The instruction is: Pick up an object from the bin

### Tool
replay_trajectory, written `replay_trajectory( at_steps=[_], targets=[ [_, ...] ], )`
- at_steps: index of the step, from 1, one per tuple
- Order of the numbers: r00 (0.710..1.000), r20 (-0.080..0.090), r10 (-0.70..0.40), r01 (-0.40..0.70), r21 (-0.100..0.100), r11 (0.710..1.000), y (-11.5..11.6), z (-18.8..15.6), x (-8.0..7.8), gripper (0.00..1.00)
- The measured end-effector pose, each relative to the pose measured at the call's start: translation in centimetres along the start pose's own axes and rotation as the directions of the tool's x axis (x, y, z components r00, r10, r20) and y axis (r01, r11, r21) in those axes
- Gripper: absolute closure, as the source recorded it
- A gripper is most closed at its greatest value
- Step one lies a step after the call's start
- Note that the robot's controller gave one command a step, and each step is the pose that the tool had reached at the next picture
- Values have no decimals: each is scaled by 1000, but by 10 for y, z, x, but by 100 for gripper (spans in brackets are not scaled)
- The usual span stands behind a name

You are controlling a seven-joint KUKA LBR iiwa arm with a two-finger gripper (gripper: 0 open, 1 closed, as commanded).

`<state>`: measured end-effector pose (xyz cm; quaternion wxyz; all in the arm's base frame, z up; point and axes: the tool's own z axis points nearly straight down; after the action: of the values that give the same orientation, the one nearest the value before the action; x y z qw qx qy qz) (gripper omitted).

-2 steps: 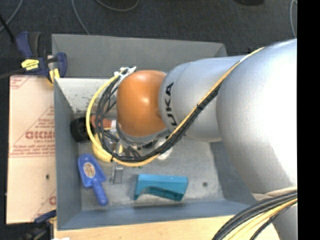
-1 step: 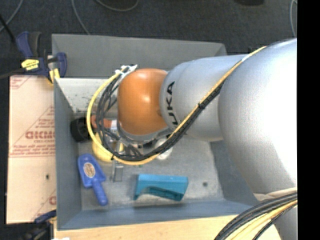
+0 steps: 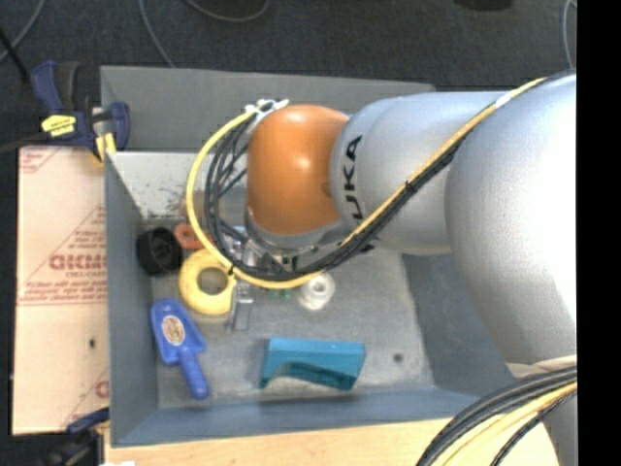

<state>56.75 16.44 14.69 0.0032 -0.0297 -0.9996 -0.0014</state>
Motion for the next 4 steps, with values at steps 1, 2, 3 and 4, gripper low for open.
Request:
replay_trajectory(
  at_steps=[1, 2, 3, 4],
  targets=[
    [1000, 7, 20, -20, 4, 1000, -28, -42, -4, 0],
    [967, 11, -254, 254, 3, 967, -15, -42, 2, 0],
    [984, 11, -176, 176, 1, 984, -8, -22, -29, 0],
    [1000, 11, 19, -19, 0, 1000, -4, -1, -34, 0]
  ],
)
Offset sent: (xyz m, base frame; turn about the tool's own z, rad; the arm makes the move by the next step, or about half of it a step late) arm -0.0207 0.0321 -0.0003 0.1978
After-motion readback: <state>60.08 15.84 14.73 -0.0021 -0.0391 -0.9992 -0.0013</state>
